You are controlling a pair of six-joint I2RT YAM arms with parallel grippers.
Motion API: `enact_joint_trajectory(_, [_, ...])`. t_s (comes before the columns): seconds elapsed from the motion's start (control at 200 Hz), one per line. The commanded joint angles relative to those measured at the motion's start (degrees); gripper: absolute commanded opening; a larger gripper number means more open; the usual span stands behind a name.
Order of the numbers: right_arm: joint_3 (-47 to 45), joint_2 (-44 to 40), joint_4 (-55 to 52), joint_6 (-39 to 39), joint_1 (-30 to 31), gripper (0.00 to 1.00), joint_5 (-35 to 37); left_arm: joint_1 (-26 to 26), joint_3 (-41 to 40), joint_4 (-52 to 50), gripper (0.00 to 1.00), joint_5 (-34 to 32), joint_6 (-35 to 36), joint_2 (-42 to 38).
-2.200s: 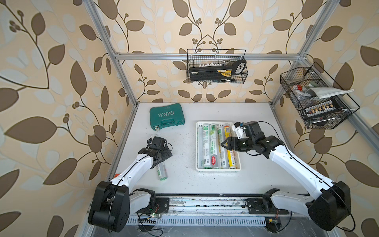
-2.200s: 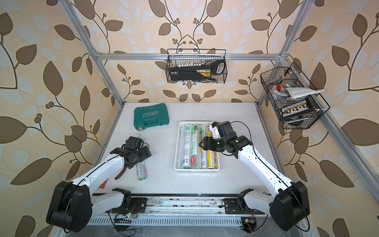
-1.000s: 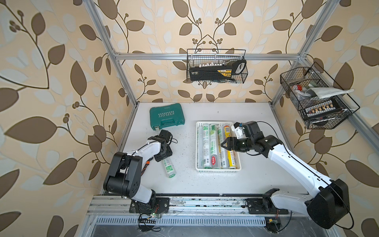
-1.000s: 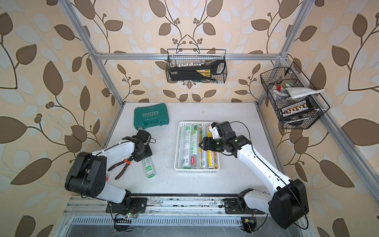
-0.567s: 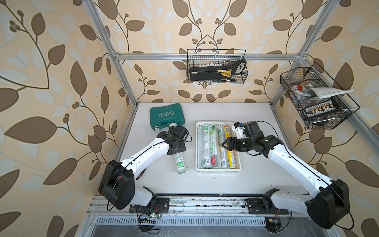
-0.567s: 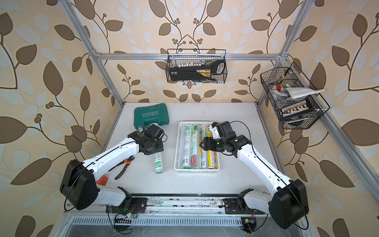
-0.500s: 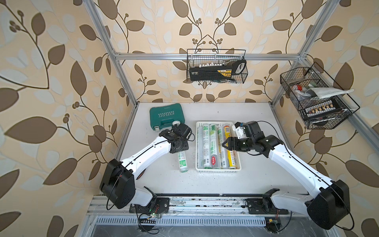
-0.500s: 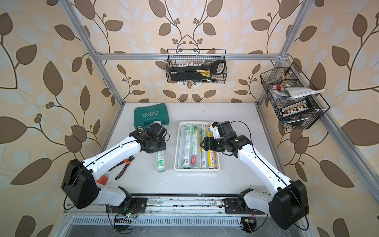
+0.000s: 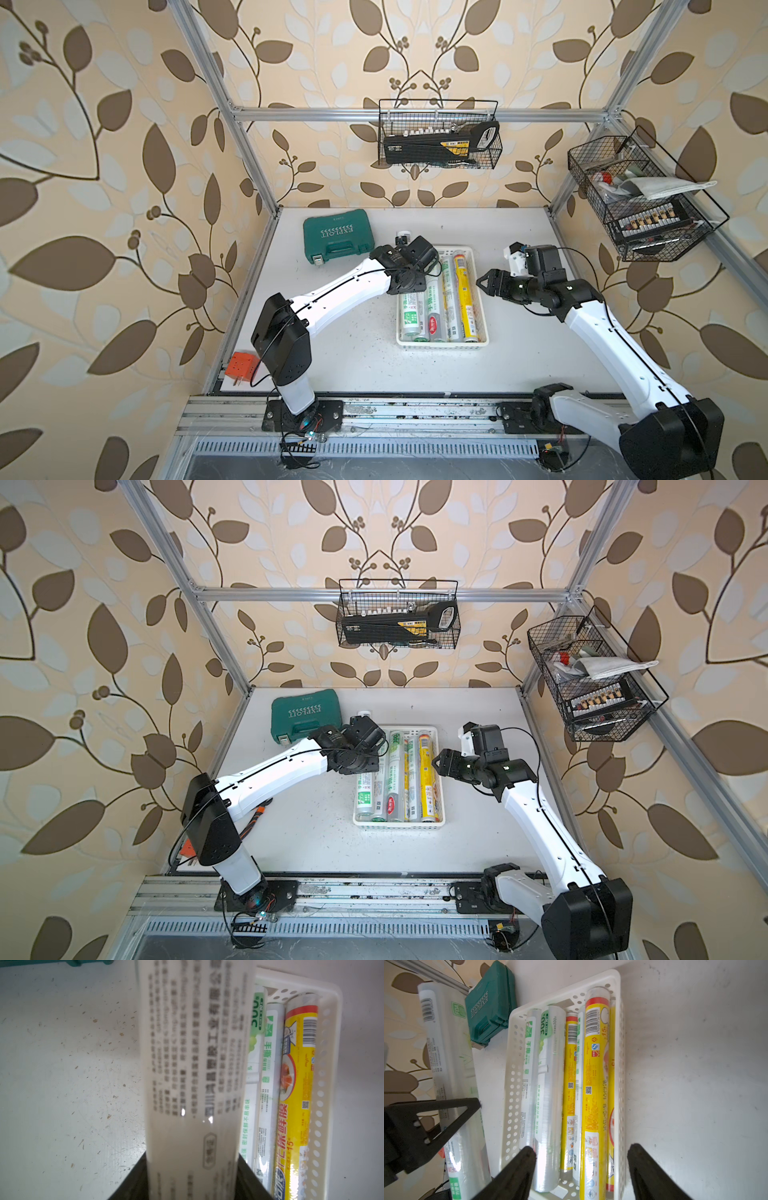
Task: Put the plastic wrap into the basket
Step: Pick up the plastic wrap from the center of the board, then place the plastic wrap in the basket.
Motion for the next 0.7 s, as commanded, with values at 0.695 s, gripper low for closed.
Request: enact_joint_trajectory(0.695, [-2.74,-1.32,-1.80,-3.17,-6.06,0.74,0.12,-7.32,24.29,3.72,0.48,0.82,-4.57,22.24])
